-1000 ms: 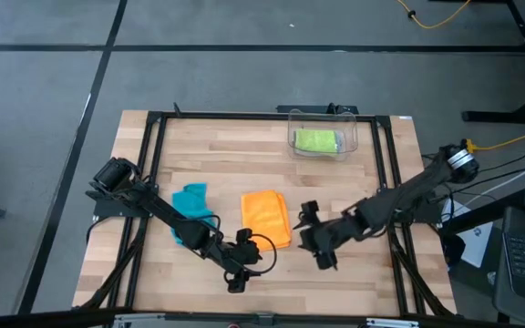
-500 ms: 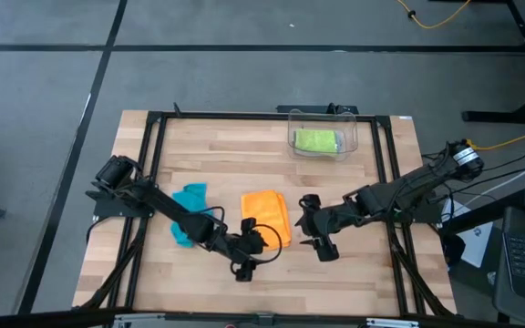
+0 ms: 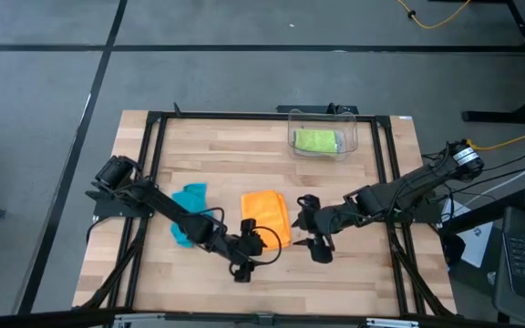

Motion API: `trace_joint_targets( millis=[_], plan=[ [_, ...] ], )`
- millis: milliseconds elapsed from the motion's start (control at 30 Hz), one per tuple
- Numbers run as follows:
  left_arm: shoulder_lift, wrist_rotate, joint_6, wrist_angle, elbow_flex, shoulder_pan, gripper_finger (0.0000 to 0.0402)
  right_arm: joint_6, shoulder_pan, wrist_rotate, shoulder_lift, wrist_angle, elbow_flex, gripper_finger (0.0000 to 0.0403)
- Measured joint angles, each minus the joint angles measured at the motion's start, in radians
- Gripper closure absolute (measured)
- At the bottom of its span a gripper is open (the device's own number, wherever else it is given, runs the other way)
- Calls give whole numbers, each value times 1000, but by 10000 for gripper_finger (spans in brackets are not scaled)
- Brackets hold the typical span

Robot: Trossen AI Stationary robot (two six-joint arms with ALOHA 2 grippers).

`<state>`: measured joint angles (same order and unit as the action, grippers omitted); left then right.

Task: Fold microfiber towels
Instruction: Fold the orange microfiber

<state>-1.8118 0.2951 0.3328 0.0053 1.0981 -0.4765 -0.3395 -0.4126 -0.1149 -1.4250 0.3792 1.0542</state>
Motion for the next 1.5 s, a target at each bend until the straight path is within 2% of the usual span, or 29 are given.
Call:
trace_joint_targets(
  millis=[167,300,367,567,700,833,1033,1200,1500],
  plan=[
    [0,0,4,-18,0,-10,174,-7,0,-20,-21,21,0,153],
    [0,0,4,-22,0,-22,174,234,3,-23,-47,7,0,153],
    [0,0,4,-28,0,-26,174,289,4,-23,-66,7,0,153],
    [0,22,4,-91,0,-28,174,193,4,-23,-157,-3,0,153],
    [-2,92,4,-188,0,-28,174,215,4,-23,-230,-21,0,153],
    [-8,111,4,-252,0,-28,174,250,1,-23,-299,-51,0,153],
    [-29,115,32,-236,1,-28,174,269,1,-27,-374,-105,0,153],
    [-83,151,22,-220,-1,-28,174,270,1,-94,-422,-118,0,153],
    [-158,184,16,-187,3,-36,174,265,1,-86,-449,-123,0,153]
  ],
)
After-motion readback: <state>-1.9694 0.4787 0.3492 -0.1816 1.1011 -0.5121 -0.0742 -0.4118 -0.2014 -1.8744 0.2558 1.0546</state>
